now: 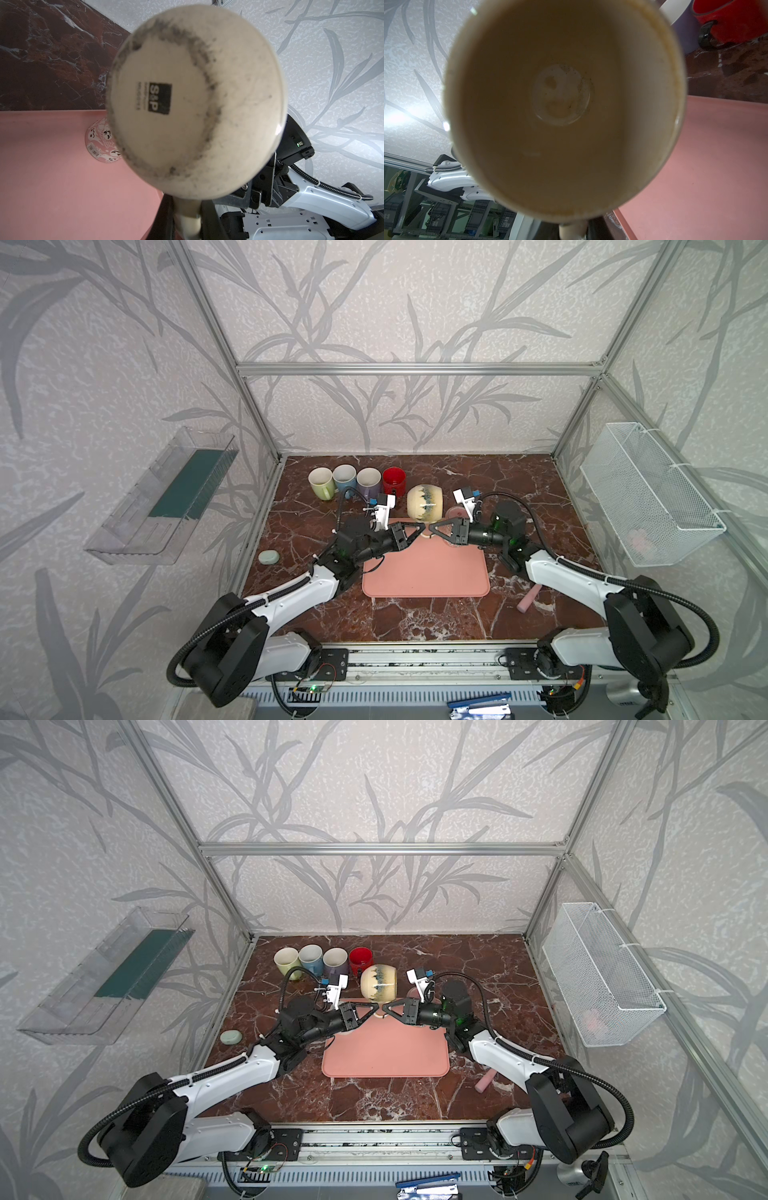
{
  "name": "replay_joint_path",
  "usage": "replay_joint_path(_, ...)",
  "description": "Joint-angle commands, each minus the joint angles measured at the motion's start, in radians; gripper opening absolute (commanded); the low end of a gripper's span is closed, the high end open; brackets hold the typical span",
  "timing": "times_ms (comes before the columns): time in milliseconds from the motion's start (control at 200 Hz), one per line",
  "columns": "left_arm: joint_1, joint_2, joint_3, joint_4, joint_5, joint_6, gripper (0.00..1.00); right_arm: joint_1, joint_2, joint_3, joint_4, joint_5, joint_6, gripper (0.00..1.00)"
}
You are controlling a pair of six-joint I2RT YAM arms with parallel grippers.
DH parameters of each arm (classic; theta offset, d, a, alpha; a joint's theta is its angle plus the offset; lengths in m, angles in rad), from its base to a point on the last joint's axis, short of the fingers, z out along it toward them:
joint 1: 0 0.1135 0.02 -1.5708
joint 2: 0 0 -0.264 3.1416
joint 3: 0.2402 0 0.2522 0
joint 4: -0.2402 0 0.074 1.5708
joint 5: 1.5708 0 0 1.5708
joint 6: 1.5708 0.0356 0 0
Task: Turn the mug right side up
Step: Place the mug at the top-center of the table.
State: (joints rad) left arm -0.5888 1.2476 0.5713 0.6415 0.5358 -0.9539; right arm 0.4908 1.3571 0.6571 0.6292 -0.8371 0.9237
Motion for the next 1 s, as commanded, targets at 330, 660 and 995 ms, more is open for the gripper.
replay_joint_path(330,0.011,-0.025,-0.016,0.100,-0.028,0.003,0.00,0.005,-0.005,0.022,0.216,-0.052,0.053,0.17)
replay_joint_path(660,0.010,-0.018,0.003,0.107,-0.023,-0.002,0.00,0.004,0.013,0.041,0.227,-0.059,0.065,0.32)
replay_joint_path(995,0.010,-0.020,0.034,0.093,-0.017,0.002,0.00,0.008,0.032,0.055,0.235,-0.064,0.073,0.37)
